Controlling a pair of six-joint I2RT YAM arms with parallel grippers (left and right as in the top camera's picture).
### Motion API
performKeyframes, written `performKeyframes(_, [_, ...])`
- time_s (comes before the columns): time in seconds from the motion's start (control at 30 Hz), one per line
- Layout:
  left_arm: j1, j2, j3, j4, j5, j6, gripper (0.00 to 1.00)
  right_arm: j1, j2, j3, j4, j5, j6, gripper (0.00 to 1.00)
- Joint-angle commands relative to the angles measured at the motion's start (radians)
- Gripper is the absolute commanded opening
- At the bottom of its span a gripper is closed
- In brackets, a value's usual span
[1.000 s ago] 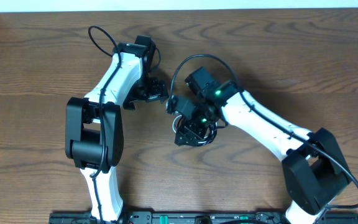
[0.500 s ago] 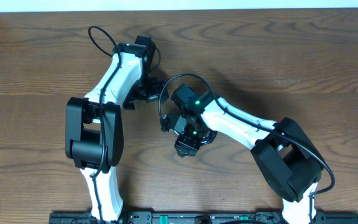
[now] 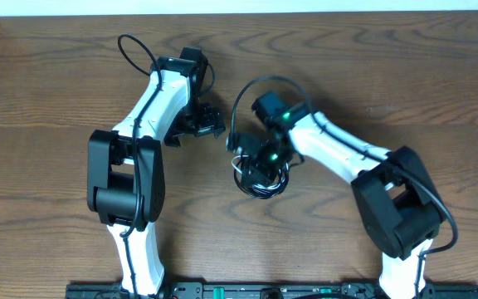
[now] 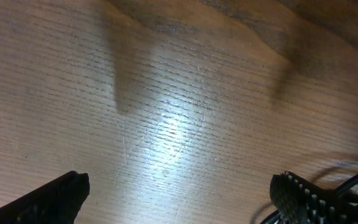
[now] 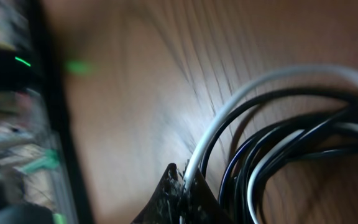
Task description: Untangle cables
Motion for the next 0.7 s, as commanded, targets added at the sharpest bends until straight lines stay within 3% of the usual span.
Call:
performKeyframes(0.0, [0.004,0.011,0.003,-0.006,-0.013,0.006,0.98,-0.065,-0.01,0.049,-0.002,-0.262,-0.011,0.01])
performKeyframes(0.17, [0.004,0.011,0.003,-0.006,-0.013,0.006,0.98,-0.139,-0.01,0.084,-0.001,-0.438,-0.023,0.01])
performKeyframes(0.67, [0.004,0.011,0.003,-0.006,-0.013,0.006,0.98,-0.22,-0.241,0.227,0.055,-0.345,-0.022,0.01])
